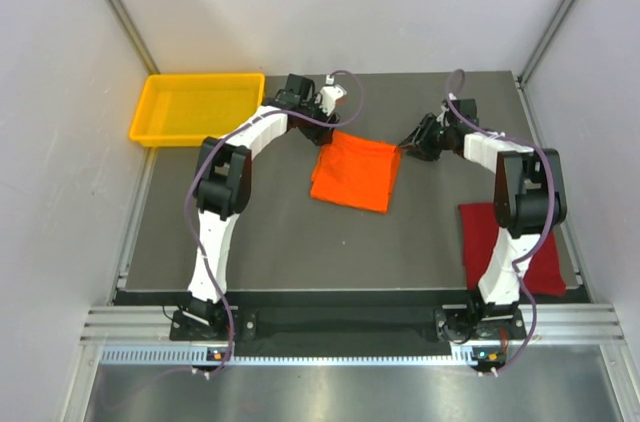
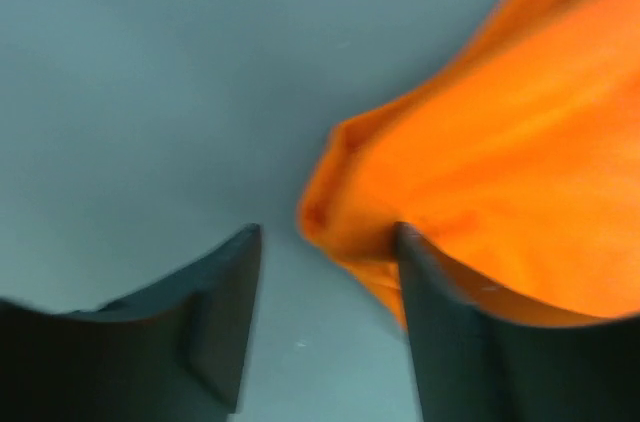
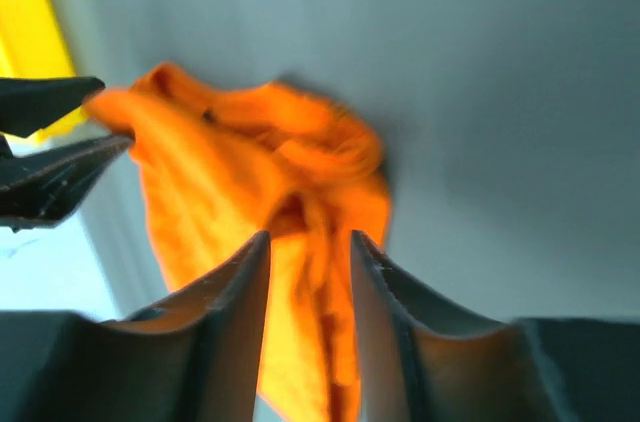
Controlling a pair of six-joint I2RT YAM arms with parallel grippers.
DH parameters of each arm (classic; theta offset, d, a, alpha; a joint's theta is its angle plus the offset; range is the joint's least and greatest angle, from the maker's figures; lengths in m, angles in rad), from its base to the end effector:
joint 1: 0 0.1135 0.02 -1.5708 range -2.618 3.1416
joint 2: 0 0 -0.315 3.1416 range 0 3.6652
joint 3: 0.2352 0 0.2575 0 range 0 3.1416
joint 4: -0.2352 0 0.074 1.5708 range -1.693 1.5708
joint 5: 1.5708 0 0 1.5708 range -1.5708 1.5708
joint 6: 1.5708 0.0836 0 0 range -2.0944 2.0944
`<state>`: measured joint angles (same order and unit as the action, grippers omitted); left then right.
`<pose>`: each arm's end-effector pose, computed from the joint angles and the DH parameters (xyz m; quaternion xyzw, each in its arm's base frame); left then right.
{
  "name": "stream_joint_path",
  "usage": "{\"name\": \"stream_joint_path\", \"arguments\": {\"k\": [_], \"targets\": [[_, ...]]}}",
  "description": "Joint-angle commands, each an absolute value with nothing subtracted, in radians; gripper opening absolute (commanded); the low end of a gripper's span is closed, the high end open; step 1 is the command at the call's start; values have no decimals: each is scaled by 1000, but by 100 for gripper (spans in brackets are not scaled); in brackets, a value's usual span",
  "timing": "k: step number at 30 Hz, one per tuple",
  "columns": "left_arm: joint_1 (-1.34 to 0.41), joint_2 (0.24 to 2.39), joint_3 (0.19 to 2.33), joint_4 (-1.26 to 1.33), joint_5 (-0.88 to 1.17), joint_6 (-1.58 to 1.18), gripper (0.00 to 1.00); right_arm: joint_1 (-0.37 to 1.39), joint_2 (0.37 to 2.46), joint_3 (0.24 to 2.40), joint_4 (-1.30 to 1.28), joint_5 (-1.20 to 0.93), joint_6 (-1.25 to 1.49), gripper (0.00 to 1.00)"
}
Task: Fold and stack the t-shirts
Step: Fold the tshirt
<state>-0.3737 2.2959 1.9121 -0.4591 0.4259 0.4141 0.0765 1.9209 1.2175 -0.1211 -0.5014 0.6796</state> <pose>0.5306 -0.2452 0.1990 0.4200 0.8146 -0.1904 0.3518 0.4534 0.0751 0.1850 0.1816 0.8882 0.3450 0.2430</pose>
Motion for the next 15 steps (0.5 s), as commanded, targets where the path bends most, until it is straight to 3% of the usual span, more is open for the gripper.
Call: {"name": "stream_joint_path", "arguments": {"k": [1, 8, 12, 15], "targets": [[-364, 2327, 1970, -365, 309, 358, 63, 40, 1911, 1233, -38, -405, 684, 41], [-350, 2238, 1951, -348, 250, 261, 64, 123, 1691, 1086, -26, -238, 526, 48], [-354, 2186, 1850, -336, 371, 250, 64, 204, 1703, 1083, -45, -192, 468, 61], [-357, 2194, 1847, -322, 409, 252, 64, 236, 1772, 1152, -52, -183, 454, 60]]}}
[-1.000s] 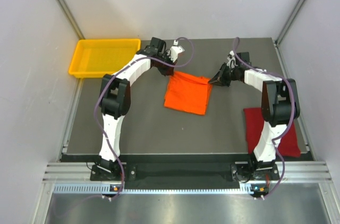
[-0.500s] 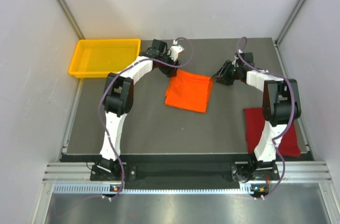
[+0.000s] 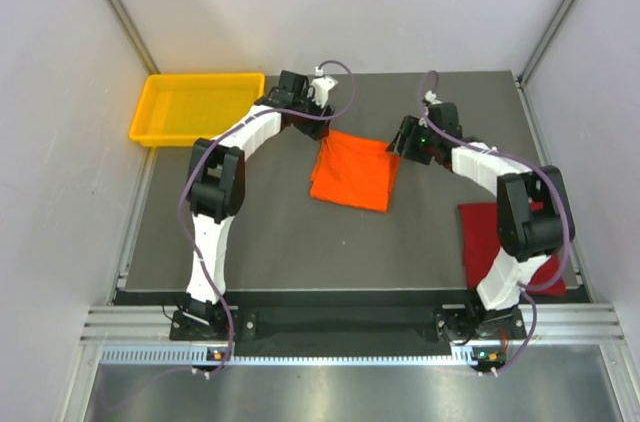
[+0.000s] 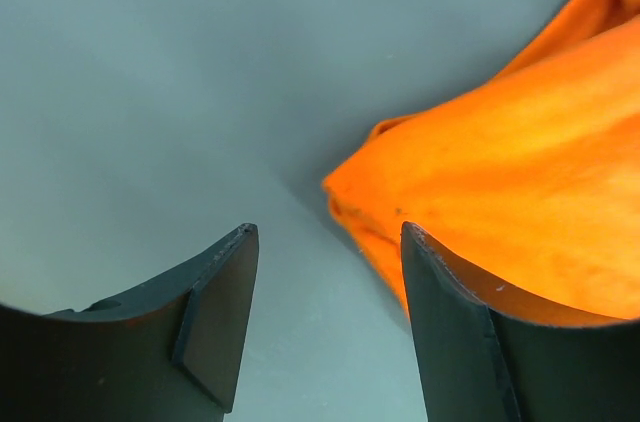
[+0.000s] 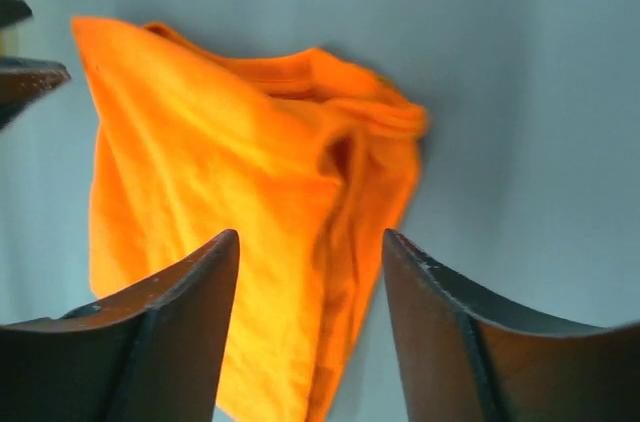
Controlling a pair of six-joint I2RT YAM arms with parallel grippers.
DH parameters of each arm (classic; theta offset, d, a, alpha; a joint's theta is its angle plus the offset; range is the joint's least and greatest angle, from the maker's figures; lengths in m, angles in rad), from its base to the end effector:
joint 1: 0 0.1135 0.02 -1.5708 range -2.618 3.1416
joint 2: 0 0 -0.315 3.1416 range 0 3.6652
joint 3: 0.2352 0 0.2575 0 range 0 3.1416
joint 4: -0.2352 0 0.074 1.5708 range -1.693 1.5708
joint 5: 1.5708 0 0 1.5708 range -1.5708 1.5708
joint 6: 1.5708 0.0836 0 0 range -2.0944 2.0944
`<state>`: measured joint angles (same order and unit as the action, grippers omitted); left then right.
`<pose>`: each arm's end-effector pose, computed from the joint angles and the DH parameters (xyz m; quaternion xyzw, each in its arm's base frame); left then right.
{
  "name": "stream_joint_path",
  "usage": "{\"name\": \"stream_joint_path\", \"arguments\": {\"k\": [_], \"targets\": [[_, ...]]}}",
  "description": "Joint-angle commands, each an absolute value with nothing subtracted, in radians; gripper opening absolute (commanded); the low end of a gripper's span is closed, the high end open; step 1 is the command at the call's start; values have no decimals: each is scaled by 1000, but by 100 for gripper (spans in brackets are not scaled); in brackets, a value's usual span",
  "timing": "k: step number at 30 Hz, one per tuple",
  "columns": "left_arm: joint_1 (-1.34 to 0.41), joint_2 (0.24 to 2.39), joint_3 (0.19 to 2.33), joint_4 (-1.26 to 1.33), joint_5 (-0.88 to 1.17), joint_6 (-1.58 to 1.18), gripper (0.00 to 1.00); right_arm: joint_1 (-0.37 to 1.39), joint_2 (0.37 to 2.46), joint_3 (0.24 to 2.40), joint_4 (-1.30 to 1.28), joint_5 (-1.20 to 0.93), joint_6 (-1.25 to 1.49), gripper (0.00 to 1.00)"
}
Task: Fold and stack the t-shirts
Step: Fold the tshirt
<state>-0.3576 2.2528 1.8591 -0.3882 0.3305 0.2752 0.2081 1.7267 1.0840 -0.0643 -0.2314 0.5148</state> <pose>0.5352 -0.2289 0.2095 0.3434 0.8458 -0.1674 0.3725 0.4104 0.1062 0.2217 0.0900 0.8989 0.2451 0.3519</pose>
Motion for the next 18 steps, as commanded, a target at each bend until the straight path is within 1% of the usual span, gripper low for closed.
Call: {"name": "stream_joint_path", "arguments": {"k": [1, 4, 5, 7, 8, 10, 11, 13, 18], "targets": [[-357, 2212, 1853, -318, 408, 250, 64, 236, 1791, 1175, -57, -172, 448, 58], [-357, 2258, 1899, -316, 413, 238, 61, 241, 1876, 1250, -75, -155, 445, 48], [-357, 2269, 1908, -314, 420, 238, 60, 241, 1887, 1274, -77, -163, 445, 39], [-357, 2292, 1921, -295, 431, 221, 56, 241, 1899, 1281, -52, -179, 457, 26], [-357, 2296, 1922, -287, 433, 215, 55, 241, 1905, 1279, -29, -172, 462, 13], [-359, 2313, 1927, -264, 437, 206, 51, 241, 1917, 1278, -11, -161, 472, 5], [-362, 2319, 1928, -259, 436, 203, 49, 239, 1925, 1285, -11, -158, 477, 0], [-365, 2330, 1934, -264, 442, 204, 45, 236, 1942, 1298, -35, -137, 482, 0], [-374, 2322, 1924, -253, 443, 198, 45, 222, 1882, 1238, -32, -51, 520, 0]]}}
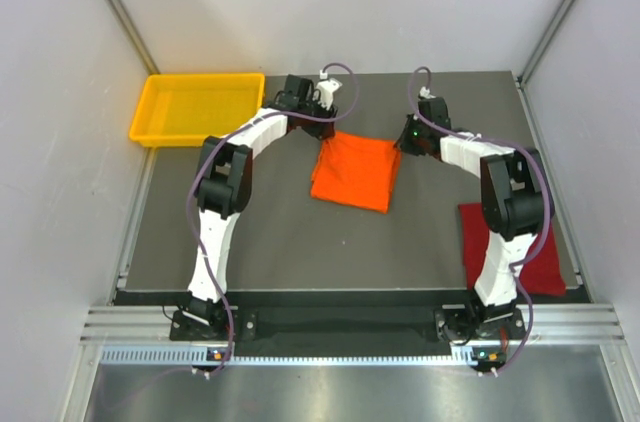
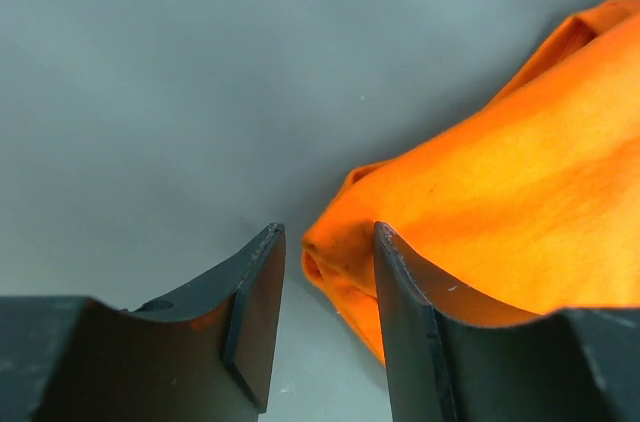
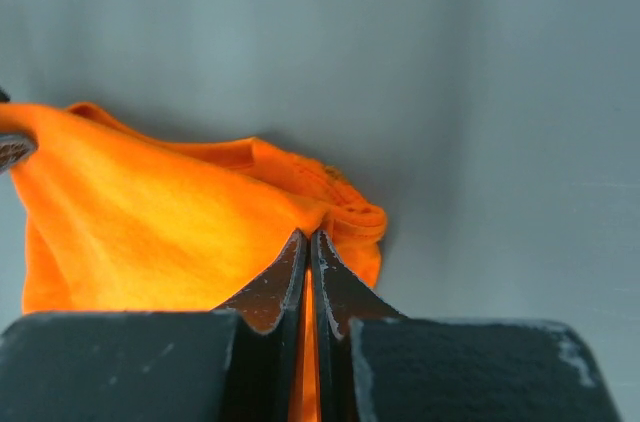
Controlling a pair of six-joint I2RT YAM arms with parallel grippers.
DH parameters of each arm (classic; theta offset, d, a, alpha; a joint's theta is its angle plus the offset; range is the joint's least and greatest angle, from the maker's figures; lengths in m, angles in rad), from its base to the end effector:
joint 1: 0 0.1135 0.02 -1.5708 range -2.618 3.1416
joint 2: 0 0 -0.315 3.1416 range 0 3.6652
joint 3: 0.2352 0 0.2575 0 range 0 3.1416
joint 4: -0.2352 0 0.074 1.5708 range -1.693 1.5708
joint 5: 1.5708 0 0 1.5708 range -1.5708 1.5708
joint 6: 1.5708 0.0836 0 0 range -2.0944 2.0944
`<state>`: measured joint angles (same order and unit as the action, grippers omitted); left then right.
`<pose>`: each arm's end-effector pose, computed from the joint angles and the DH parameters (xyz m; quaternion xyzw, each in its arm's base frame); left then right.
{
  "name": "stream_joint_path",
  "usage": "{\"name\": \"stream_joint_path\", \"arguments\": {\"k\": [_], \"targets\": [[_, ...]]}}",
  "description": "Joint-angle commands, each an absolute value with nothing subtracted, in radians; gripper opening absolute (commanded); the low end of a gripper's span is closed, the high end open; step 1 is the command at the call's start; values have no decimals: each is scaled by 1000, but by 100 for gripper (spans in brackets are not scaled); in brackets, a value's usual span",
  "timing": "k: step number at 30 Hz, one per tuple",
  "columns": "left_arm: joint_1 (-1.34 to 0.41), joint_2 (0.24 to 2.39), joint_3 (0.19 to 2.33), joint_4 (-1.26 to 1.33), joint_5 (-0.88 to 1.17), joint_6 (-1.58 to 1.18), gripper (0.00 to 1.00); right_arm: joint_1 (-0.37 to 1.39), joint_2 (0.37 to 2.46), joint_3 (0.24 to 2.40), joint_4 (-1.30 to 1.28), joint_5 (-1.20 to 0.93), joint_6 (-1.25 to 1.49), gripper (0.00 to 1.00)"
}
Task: Fold and stack the t-shirts
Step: Fold the tshirt, then neatly place the folded tshirt to the corner
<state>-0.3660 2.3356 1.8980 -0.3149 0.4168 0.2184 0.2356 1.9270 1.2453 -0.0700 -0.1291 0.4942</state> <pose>0.5483 -0.2464 0.1862 0.3374 0.8358 -0.2180 0.3742 0.4610 0.1217 0.1904 0.0926 0.9111 0.1971 0.3501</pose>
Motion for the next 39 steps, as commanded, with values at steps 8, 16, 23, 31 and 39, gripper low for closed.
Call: {"name": "stream_joint_path", "arguments": {"k": [8, 16, 23, 31, 39], "targets": [[-383, 2295, 1907, -255, 428, 192, 56, 216, 1860, 1255, -55, -41, 526, 0], [-383, 2257, 1908, -293, 305, 199, 70, 175, 1916, 1262, -66, -28, 560, 5], [-376, 2077, 1798, -402, 193, 233, 86, 163, 1886, 1405, -285, -19, 488, 63], [-331, 1754, 1501, -476, 136, 258, 99, 259, 1675, 1077, -247, -115, 564, 79], [-307, 1544, 1203, -471, 179, 281, 99, 279, 1732, 974, -114, -221, 676, 68]]}}
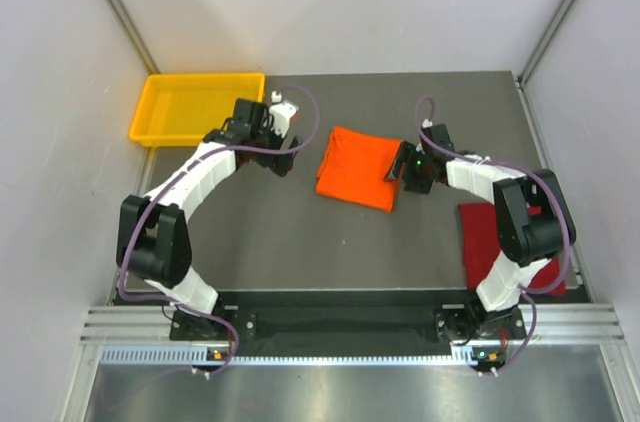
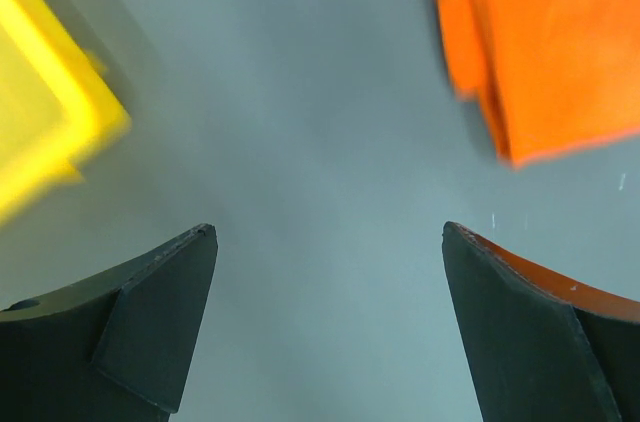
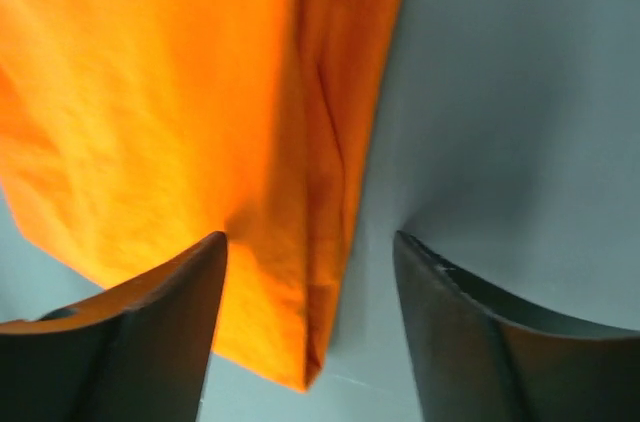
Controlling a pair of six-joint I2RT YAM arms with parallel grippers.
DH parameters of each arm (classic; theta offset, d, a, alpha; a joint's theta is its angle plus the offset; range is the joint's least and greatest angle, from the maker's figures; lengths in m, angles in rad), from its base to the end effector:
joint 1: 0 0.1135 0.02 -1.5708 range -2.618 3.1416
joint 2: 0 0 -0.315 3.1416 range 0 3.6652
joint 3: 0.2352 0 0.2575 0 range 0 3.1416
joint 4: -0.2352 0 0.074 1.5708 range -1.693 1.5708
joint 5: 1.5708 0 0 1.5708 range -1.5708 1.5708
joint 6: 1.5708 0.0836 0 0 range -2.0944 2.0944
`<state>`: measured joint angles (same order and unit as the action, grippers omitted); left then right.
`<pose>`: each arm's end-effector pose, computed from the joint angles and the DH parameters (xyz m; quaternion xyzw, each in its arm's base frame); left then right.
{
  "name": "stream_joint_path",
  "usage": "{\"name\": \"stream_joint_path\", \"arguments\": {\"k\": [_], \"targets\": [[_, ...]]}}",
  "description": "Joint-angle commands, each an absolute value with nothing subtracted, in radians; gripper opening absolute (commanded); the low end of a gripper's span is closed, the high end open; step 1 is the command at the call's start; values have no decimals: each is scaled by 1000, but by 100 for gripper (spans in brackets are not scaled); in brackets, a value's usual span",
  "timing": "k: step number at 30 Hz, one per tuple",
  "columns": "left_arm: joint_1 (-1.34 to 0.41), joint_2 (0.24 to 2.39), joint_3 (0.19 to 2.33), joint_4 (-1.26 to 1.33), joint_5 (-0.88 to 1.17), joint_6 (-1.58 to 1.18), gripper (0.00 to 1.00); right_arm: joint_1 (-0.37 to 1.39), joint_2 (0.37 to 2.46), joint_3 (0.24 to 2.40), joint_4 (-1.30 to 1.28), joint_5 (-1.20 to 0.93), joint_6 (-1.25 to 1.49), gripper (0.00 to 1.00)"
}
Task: Fold and stack the t-shirts
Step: Neatly place the folded tshirt to the corner
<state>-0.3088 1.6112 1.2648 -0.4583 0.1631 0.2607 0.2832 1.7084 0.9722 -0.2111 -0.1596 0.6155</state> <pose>0.3742 -0.1336 0.2869 0.2889 0.8787 -0.0845 0.3706 0.3616 0.1191 0.1748 0.1328 0.9397 0.2011 0.2424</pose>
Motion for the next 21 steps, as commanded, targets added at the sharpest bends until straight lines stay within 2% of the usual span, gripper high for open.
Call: {"name": "stream_joint_path", "arguments": {"k": [1, 4, 9, 10, 11, 12, 15, 19, 21], "targets": [[-308, 1530, 1187, -463, 183, 281, 99, 281, 1750, 977, -106, -230, 683, 65], [-307, 1482, 1144, -453, 193, 276, 99, 281, 1770, 989, -98, -244, 695, 52], [-305, 1422, 1114, -433, 206, 268, 99, 265, 1795, 983, -54, -307, 726, 24], [-305, 1417, 1111, -430, 201, 268, 99, 259, 1795, 974, -45, -314, 729, 18], [-305, 1408, 1109, -428, 196, 270, 99, 253, 1790, 966, -43, -325, 729, 5], [-305, 1402, 1108, -428, 187, 271, 99, 232, 1770, 959, -44, -330, 724, 0], [-305, 1384, 1091, -419, 190, 278, 99, 198, 1712, 951, -147, -347, 632, 0], [-305, 1378, 1072, -407, 201, 281, 99, 190, 1645, 1029, -536, -307, 441, 0], [-305, 1371, 1068, -399, 201, 279, 99, 189, 1588, 1032, -641, -290, 364, 0]]}}
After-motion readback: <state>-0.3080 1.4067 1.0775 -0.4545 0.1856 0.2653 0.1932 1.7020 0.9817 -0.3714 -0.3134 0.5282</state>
